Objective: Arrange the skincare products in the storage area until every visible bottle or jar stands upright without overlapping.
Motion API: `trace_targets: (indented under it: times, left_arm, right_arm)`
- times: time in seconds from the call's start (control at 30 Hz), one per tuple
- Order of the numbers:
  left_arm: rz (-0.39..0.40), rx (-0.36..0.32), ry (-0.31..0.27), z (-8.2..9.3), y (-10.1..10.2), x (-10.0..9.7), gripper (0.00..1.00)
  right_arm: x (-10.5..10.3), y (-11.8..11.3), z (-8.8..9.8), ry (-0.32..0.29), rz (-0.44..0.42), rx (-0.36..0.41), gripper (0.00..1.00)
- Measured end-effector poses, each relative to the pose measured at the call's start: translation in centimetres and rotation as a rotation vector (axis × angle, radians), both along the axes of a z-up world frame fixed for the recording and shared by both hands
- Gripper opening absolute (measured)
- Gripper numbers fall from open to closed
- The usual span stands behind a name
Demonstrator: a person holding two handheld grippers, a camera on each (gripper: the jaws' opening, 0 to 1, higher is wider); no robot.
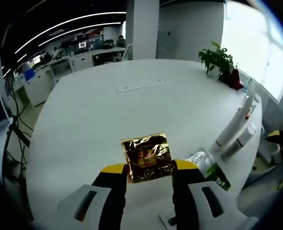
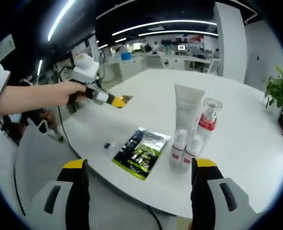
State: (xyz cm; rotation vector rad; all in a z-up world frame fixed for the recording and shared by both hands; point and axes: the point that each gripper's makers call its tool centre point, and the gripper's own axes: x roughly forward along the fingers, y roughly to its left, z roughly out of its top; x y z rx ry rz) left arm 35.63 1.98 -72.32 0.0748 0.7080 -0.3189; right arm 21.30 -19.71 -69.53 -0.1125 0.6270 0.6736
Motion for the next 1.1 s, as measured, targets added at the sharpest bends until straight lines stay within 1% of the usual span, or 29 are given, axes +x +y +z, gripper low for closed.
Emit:
trace_targets:
  times: [0.07, 0.17, 0.23, 0.33, 0.4, 0.53, 0.57, 0.63, 0.7, 0.73, 0.77, 0.83, 0.9, 1.0, 1.07, 1.1]
  left_arm:
    - [-0.003, -0.007, -0.009, 0.2, 0.1, -0.1, 0.41]
    - [-0.009, -0.006, -0.026, 0.7, -0.2, -1.3, 0.41]
    - [-0.015, 0.001, -0.034, 1.2, -0.9, -2.3, 0.41]
    - [-0.024, 0.0, -0.047, 1.6, -1.3, -3.4, 0.41]
    - [-0.034, 0.003, -0.062, 2.2, -2.0, -4.4, 0.41]
    - [-0.068, 0.016, -0.076, 2.3, -2.7, -6.4, 0.41]
    - [-0.082, 0.021, -0.077, 2.4, -3.5, -7.3, 0.41]
    - [-0.095, 0.013, -0.083, 2.6, -3.9, -8.4, 0.41]
    - [-0.112, 0.005, -0.09, 2.9, -4.2, -9.0, 0.41]
    - [-0.117, 0.007, -0.092, 3.0, -4.4, -9.2, 0.41]
    - [-0.138, 0.021, -0.1, 3.3, -5.0, -9.8, 0.41]
    - [-0.152, 0.031, -0.11, 3.5, -5.1, -10.3, 0.41]
    - [-0.162, 0.029, -0.121, 4.1, -5.7, -10.9, 0.41]
    - [-0.195, 0.031, -0.141, 4.6, -6.5, -11.5, 0.41]
    - [-0.204, 0.035, -0.15, 4.9, -7.0, -12.0, 0.41]
    - [-0.216, 0.048, -0.163, 5.4, -7.6, -12.3, 0.41]
  right_arm:
    - [-0.1, 0.1, 0.0, 0.0, 0.012, 0.002, 0.87]
    - [-0.3, 0.4, 0.1, 0.001, 0.028, 0.013, 0.87]
    - [-0.3, 0.4, 0.1, 0.0, 0.032, 0.018, 0.87]
    - [-0.4, 0.6, 0.3, -0.004, 0.043, 0.033, 0.86]
    - [-0.4, 0.7, 0.5, -0.007, 0.047, 0.039, 0.85]
    - [-0.5, 1.0, 0.8, -0.016, 0.062, 0.069, 0.82]
    - [-0.5, 1.0, 0.9, -0.019, 0.062, 0.072, 0.8]
    - [-0.4, 1.1, 1.0, -0.026, 0.067, 0.076, 0.79]
    - [-0.5, 1.1, 1.1, -0.032, 0.07, 0.081, 0.78]
    - [-0.5, 1.1, 1.1, -0.034, 0.071, 0.081, 0.78]
    - [-0.4, 1.2, 1.3, -0.041, 0.076, 0.086, 0.77]
    - [-0.4, 1.4, 1.4, -0.044, 0.083, 0.096, 0.75]
    - [-0.4, 1.4, 1.5, -0.046, 0.086, 0.097, 0.74]
    - [-0.4, 1.6, 1.7, -0.052, 0.088, 0.108, 0.73]
    - [-0.4, 1.8, 2.0, -0.064, 0.095, 0.124, 0.7]
    - [-0.4, 1.9, 2.2, -0.068, 0.098, 0.133, 0.69]
